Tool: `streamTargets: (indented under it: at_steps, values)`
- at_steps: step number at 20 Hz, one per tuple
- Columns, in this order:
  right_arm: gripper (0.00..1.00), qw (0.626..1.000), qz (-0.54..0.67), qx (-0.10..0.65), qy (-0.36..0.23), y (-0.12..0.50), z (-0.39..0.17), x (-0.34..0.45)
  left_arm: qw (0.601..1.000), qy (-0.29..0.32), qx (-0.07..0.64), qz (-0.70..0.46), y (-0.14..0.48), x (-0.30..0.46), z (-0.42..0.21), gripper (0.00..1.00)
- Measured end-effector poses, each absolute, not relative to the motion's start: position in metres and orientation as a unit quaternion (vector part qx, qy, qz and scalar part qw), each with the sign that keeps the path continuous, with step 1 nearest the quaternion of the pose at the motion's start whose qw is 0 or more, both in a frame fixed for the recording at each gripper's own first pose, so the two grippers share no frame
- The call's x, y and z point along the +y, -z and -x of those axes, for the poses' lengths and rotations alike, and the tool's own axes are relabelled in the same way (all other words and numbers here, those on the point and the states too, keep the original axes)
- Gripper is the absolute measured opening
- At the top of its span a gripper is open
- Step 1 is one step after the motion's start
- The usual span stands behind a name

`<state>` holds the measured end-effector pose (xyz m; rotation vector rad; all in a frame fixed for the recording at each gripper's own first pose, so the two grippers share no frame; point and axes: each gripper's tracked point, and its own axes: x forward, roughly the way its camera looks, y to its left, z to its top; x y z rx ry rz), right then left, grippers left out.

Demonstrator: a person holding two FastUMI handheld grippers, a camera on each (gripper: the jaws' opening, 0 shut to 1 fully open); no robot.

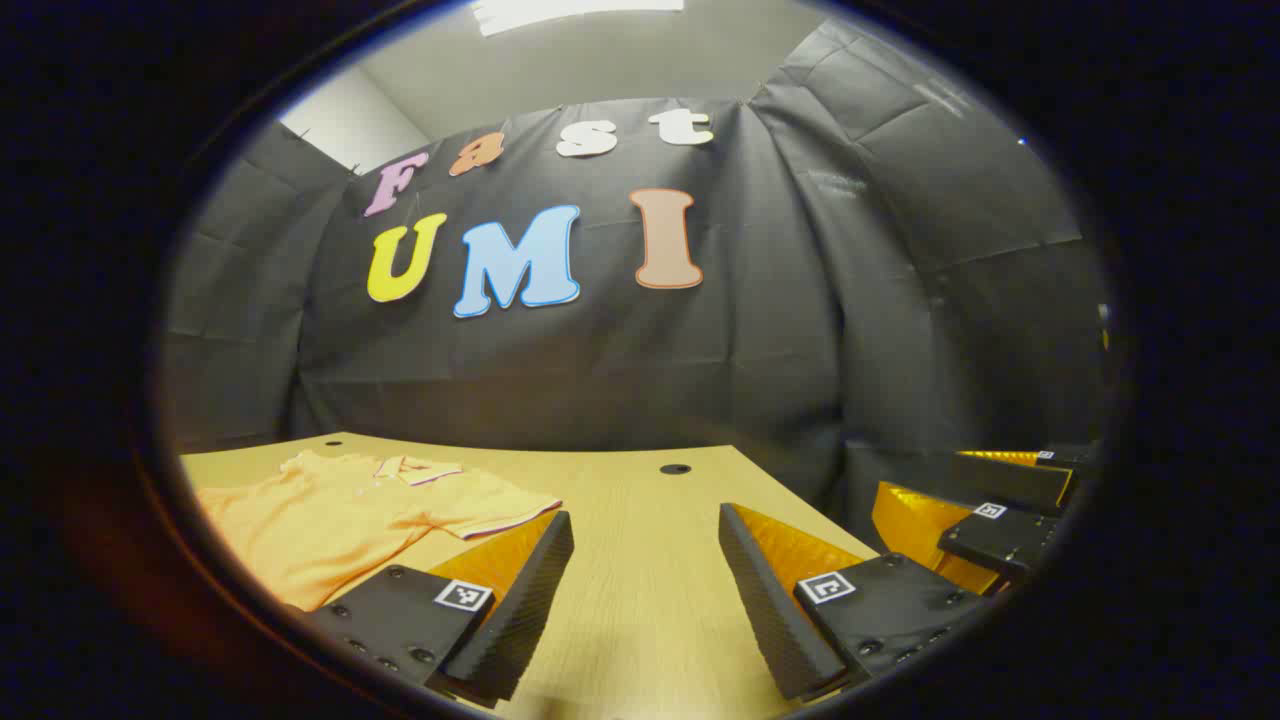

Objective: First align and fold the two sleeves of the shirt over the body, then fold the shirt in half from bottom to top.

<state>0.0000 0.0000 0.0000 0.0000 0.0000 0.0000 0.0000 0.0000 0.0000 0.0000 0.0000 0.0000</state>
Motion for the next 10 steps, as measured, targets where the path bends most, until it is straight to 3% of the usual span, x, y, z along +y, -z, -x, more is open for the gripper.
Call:
streamTargets:
  at_steps: [5,6,10]
  values:
    - [0.96,1.000,-0.001,-0.001,0.008,-0.007,-0.067,-0.002,1.000,0.006,0.021,0.010,0.012,0.005,-0.064,0.99]
    - [0.96,1.000,0.004,-0.011,0.025,-0.019,-0.077,-0.011,1.000,0.011,0.009,0.017,-0.001,0.007,-0.073,0.95]
    - [0.96,0.992,0.060,-0.061,0.094,-0.078,-0.050,-0.038,0.996,0.041,-0.074,0.027,-0.086,0.014,-0.065,0.99]
